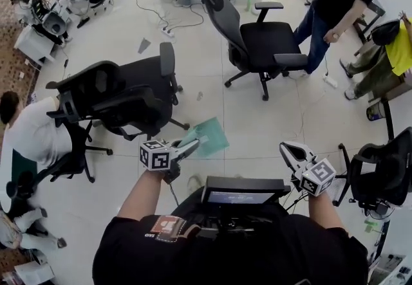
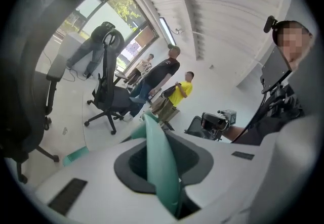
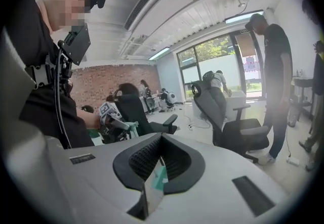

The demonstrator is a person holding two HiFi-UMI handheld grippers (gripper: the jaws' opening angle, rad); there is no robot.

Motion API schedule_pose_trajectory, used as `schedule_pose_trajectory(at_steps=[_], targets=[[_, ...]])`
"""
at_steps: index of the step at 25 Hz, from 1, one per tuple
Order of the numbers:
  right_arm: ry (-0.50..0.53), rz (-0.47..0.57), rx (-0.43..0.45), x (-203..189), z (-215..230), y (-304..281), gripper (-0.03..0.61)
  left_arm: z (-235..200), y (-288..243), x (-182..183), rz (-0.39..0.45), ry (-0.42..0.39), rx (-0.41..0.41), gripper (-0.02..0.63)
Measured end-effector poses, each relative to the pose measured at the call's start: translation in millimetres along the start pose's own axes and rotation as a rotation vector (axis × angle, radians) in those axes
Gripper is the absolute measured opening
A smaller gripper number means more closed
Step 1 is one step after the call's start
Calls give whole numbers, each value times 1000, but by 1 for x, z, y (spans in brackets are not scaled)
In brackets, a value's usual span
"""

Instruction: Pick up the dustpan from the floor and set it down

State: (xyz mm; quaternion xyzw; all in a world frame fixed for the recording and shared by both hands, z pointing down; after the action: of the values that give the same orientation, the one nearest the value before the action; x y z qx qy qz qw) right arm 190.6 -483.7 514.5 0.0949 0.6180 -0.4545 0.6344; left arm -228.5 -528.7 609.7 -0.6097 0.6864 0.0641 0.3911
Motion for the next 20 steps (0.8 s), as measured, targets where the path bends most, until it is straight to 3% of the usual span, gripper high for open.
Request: schedule_pose_trajectory(at_steps=[9, 14, 20], targets=[[79, 160, 14, 59, -13, 44, 9, 106, 60, 72, 146, -125, 9, 64], [78, 186, 4, 65, -8, 58, 9, 118, 62, 83, 176, -145, 24, 64], [75, 194, -9, 65, -1, 65, 9, 112, 59, 83, 220, -105, 24, 60]])
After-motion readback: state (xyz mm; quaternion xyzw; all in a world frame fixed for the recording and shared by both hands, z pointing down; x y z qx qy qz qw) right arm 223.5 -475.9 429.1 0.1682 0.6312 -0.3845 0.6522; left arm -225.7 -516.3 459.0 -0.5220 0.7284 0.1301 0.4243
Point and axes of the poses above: the fingertips, and each gripper's own axes: y backward along the fingers, z to its right, x out of its top, the point moved 10 cm from there along y, backward along the fingers, and after that the axes turned 6 degrees about -z, right-handed, at the moved point
